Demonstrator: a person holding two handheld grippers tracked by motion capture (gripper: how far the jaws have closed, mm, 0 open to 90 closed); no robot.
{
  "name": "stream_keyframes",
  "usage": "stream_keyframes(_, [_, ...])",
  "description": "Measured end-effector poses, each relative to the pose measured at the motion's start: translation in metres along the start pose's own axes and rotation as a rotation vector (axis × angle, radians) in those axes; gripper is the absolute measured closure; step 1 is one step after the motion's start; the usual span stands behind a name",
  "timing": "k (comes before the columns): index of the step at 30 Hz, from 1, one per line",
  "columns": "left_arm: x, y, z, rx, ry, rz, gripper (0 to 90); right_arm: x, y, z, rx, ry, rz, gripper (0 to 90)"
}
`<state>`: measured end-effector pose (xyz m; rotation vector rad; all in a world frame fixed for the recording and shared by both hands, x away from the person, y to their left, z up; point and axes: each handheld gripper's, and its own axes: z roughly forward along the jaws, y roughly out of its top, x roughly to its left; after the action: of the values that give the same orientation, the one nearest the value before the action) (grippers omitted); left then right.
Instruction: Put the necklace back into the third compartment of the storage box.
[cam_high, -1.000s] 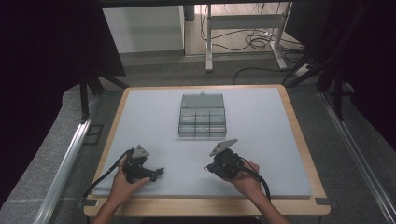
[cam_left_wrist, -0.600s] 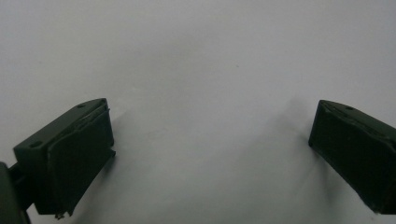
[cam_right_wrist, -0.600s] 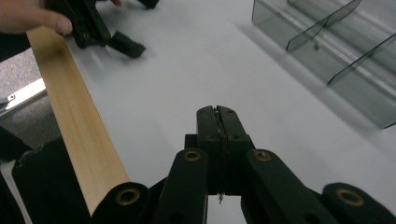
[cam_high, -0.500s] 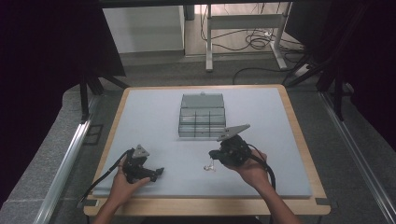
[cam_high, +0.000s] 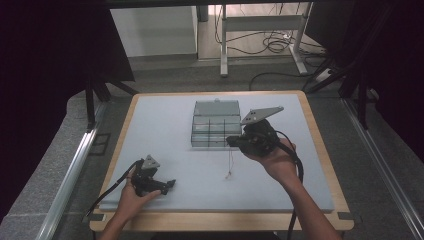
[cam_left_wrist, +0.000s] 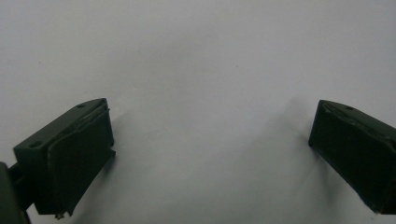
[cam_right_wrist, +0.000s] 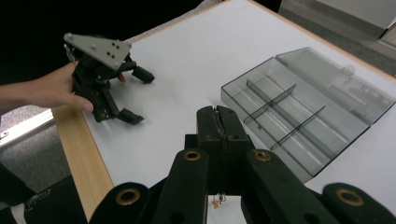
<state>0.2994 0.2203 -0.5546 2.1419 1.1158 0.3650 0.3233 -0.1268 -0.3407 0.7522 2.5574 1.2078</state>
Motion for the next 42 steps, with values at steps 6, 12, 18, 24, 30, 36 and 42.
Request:
stream_keyframes(6, [0.000,0.000,0.000,0.000,0.001,0.000,0.0,-0.002,0.016,-0.011,-0.025,-0.014,-0.009,88.4])
stream_keyframes(12, [0.000,0.000,0.000,0.000,0.001,0.001,0.0,-0.005,0.027,-0.021,-0.051,-0.017,-0.003,88.4])
stream_keyframes(18, [0.000,0.000,0.000,0.000,0.001,0.001,0.0,-0.010,0.035,-0.028,-0.077,-0.026,0.002,88.4])
stream_keyframes(24, [0.000,0.000,0.000,0.000,0.001,0.000,0.0,-0.018,0.042,-0.028,-0.087,-0.027,0.021,88.4])
stream_keyframes(30, [0.000,0.000,0.000,-0.001,0.001,-0.001,0.0,-0.028,0.047,-0.027,-0.102,-0.028,0.036,88.4])
stream_keyframes(36, [0.000,0.000,0.000,0.000,0.001,0.000,0.0,-0.041,0.054,-0.023,-0.116,-0.035,0.062,88.4])
stream_keyframes(42, [0.000,0.000,0.000,0.000,0.000,0.000,0.0,-0.053,0.061,-0.017,-0.128,-0.065,0.087,88.4])
